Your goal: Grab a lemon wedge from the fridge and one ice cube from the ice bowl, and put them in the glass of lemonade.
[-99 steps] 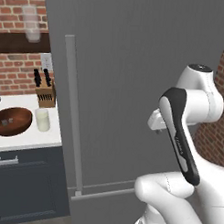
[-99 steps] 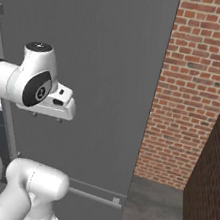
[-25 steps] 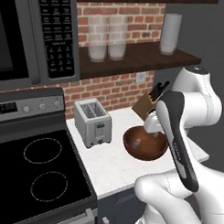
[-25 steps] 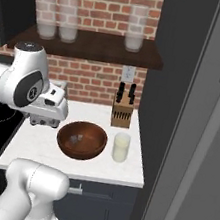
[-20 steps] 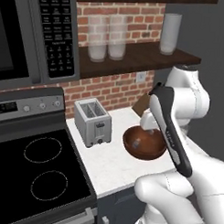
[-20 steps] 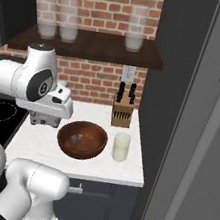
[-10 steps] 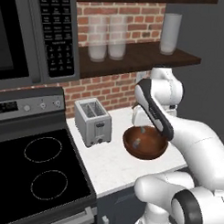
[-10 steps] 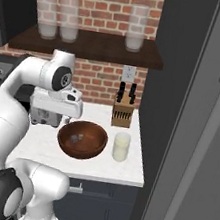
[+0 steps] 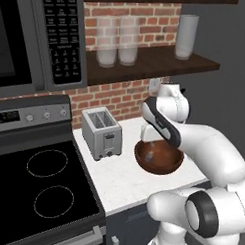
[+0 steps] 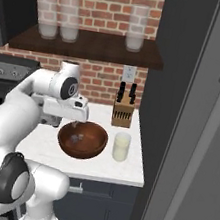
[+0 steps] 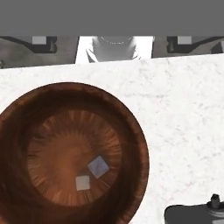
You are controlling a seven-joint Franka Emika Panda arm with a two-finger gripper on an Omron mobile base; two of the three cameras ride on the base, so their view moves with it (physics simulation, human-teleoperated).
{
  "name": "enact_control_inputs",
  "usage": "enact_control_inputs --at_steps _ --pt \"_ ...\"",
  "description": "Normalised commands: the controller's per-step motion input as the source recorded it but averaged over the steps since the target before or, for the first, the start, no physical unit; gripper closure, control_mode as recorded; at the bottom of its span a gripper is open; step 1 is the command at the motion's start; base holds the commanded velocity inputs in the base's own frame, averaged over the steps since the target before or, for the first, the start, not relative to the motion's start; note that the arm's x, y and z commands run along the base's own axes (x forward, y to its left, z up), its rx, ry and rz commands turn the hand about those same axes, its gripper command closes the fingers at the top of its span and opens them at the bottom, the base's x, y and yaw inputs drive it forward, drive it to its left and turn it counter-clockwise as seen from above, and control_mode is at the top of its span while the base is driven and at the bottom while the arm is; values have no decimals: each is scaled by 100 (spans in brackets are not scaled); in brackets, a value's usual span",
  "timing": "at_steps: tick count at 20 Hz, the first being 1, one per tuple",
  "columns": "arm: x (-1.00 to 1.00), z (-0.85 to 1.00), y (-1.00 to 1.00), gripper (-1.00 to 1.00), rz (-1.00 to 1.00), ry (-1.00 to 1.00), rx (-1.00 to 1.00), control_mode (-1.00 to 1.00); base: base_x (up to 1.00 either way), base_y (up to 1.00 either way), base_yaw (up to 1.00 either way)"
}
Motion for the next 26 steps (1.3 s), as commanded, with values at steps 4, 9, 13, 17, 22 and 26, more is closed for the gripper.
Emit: enact_control_inputs --at_steps 4,9,13,17,22,26 --pt "0 -49 -6 -100 7 -10 0 -100 0 0 0" --pt "31 -43 0 -100 1 -9 0 -100 0 0 0" --pt "43 -30 15 -100 -6 -14 0 -100 0 0 0" --pt "59 -1 12 -100 -7 -6 0 -100 0 0 0" --pt "39 0 -8 -100 0 -1 0 -100 0 0 0" --pt "11 0 -50 -100 -9 0 2 -100 0 0 0"
